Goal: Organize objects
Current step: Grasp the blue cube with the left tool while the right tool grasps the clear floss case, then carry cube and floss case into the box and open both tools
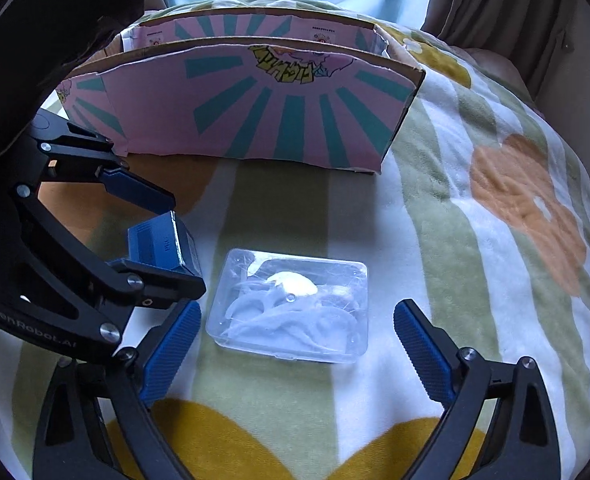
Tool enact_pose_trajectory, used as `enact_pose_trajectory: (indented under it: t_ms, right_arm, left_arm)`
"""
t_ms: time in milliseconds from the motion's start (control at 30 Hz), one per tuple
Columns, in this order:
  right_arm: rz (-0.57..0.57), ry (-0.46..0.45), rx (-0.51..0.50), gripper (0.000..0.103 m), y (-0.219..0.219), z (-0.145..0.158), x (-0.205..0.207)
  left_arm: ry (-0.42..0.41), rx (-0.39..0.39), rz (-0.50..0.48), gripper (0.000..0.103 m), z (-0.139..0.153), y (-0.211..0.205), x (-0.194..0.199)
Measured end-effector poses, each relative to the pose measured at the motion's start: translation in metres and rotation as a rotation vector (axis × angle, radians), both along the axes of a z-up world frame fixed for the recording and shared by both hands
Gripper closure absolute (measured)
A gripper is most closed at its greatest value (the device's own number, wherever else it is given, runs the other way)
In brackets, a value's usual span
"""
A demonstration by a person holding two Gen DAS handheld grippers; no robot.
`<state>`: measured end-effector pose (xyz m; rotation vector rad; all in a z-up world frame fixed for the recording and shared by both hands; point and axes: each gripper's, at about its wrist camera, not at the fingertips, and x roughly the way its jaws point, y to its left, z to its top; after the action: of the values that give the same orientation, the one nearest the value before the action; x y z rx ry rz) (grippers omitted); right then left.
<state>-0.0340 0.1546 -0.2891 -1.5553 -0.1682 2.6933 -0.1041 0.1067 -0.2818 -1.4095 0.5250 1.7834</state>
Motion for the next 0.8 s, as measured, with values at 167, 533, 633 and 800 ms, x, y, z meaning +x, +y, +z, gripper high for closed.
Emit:
enact_pose_trajectory:
  t_ms: [167,533,633,800]
  right_arm:
    - [0.007,-0.028,-0.016,0.026,0.0,-0.007,-0.003]
    - [0.01,-0.027,-0.006,0.026,-0.005,-0.003,0.0]
    - [0.011,-0.019,-0.007,0.026,-0.005,0.007,0.001]
    - [0.028,0.002,0.0,0.026,-0.005,0.033,0.002]
  left_arm:
    - [0.005,-0.026,-0.04,0.063,-0.007,0.005,0.005]
    - [0.021,-0.033,-0.051,0.067,-0.001,0.001,0.008]
    - [0.019,-0.027,-0.038,0.067,0.008,-0.003,0.008]
    - [0.034,-0.01,0.014,0.067,0.034,-0.008,0.01]
